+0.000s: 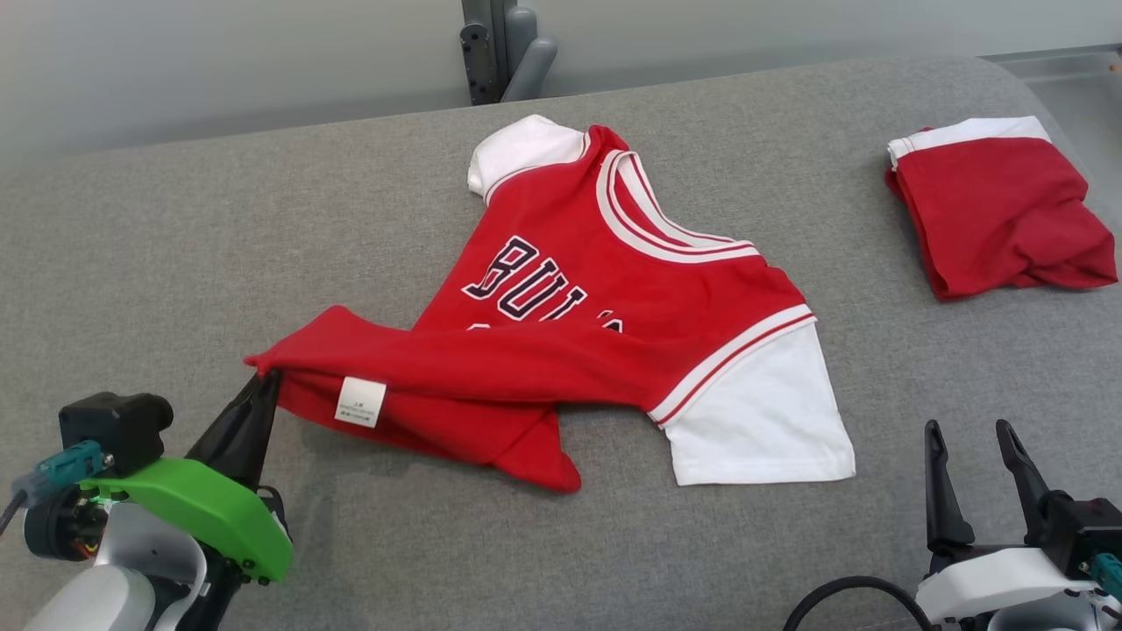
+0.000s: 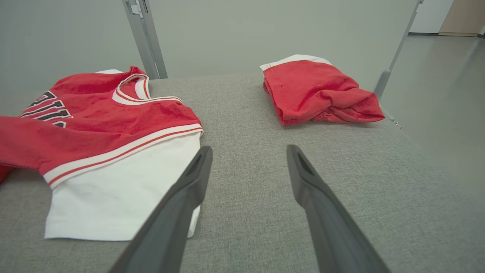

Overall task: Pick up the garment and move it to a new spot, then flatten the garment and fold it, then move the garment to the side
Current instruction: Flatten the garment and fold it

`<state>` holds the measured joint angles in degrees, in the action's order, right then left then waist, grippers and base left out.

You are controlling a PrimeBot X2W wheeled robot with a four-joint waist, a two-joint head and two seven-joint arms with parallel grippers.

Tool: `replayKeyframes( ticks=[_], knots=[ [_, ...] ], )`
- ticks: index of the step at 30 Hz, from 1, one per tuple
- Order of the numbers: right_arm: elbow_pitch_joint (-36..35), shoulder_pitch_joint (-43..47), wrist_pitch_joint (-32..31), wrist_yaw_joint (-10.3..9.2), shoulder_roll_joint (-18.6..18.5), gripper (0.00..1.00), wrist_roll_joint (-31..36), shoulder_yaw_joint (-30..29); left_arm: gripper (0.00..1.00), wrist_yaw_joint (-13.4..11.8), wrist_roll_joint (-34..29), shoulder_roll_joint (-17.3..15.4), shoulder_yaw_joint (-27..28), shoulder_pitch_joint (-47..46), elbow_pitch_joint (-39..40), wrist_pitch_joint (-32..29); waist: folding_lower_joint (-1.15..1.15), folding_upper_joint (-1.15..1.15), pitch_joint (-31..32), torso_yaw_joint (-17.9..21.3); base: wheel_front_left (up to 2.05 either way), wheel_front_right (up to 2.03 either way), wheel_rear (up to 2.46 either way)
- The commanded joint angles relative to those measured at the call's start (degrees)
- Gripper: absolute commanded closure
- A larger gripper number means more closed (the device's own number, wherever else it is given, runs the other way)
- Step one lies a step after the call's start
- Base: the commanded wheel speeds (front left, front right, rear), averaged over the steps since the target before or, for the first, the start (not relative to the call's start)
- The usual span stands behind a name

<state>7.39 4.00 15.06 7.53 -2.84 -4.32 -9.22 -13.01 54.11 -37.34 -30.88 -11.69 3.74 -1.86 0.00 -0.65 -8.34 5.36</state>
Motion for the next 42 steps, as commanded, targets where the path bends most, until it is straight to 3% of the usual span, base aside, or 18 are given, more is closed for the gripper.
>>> replayKeyframes(
  ticks=[1, 5, 10, 19, 25, 33, 34, 35, 36, 37, 38, 42],
  knots=[
    [0.0, 0.3, 0.2, -0.09, -0.1, 0.0, -0.3, 0.1, 1.0, -0.5, -1.4, -1.5, 0.1, 0.7, 2.7, 0.3, 0.0, 0.65, 0.1, -0.4, 0.0, 0.0, 0.0],
    [0.1, -0.1, 0.2, -0.09, -0.1, 0.0, -0.5, 0.4, 1.0, -1.8, -5.8, -5.4, -2.8, 3.9, 8.3, -1.3, 0.0, 0.65, -0.2, -0.5, 0.0, 0.0, 0.0],
    [0.5, 0.6, 0.2, -0.09, -0.1, 0.0, -0.5, 0.1, 1.0, -0.8, -7.0, -5.4, -8.0, 10.1, 9.5, -1.3, 0.0, 0.65, -1.2, -1.0, 0.0, 0.0, 0.0],
    [1.0, 0.0, 0.2, -0.09, -0.1, 0.0, -0.2, -0.4, 1.0, 2.0, -5.6, 0.3, -12.4, 14.6, 3.2, 2.5, 0.0, 0.65, -1.7, -2.4, 0.0, 0.0, 0.0],
    [1.2, -0.5, 0.2, -0.09, -0.2, 0.0, 0.0, 0.1, 1.0, 5.6, -5.6, 4.9, -14.3, 13.0, -7.1, 5.2, 0.0, 0.65, -1.2, -3.1, 0.0, 0.0, 0.0],
    [1.1, -0.2, 0.2, -0.09, -0.2, 0.0, 0.3, 0.4, 1.0, 7.5, -5.3, 8.7, -13.7, 10.0, -19.9, 9.4, 0.0, 0.65, -0.6, -2.9, 0.0, 0.0, 0.0],
    [1.1, -0.1, 0.2, -0.09, -0.2, 0.0, 0.3, 0.3, 0.93, 7.5, -5.3, 8.9, -13.5, 9.9, -20.6, 9.9, 0.0, 0.65, -0.4, -2.8, 0.0, 0.0, 0.0],
    [0.9, 0.1, 0.2, -0.09, -0.2, 0.0, 0.3, 0.2, 0.68, 7.2, -5.2, 9.2, -13.1, 9.9, -20.8, 10.6, 0.0, 0.65, -0.2, -2.7, 0.0, 0.0, 0.0],
    [0.6, 0.2, 0.2, -0.09, -0.2, 0.0, 0.4, 0.0, 0.53, 6.8, -4.9, 9.5, -12.7, 10.0, -21.0, 11.1, 0.0, 0.65, -0.1, -2.7, 0.0, 0.0, 0.0],
    [0.3, 0.4, 0.2, -0.09, -0.2, 0.0, 0.7, -0.3, 0.12, 6.3, -4.7, 9.8, -12.2, 10.5, -21.0, 11.6, 0.0, 0.65, 0.1, -2.7, 0.0, 0.0, 0.0],
    [-0.1, 0.6, 0.2, -0.09, -0.2, 0.0, 0.7, -0.7, 0.0, 5.8, -4.3, 10.2, -11.9, 11.1, -20.9, 11.9, 0.0, 0.65, 0.4, -2.7, 0.0, 0.0, 0.0],
    [-2.2, 1.3, 0.2, -0.09, -0.2, 0.0, 1.2, -2.4, 0.0, 3.2, -3.4, 10.4, -10.8, 14.2, -19.4, 13.2, 0.0, 0.65, 2.2, -2.8, 0.0, 0.0, 0.0]
  ],
)
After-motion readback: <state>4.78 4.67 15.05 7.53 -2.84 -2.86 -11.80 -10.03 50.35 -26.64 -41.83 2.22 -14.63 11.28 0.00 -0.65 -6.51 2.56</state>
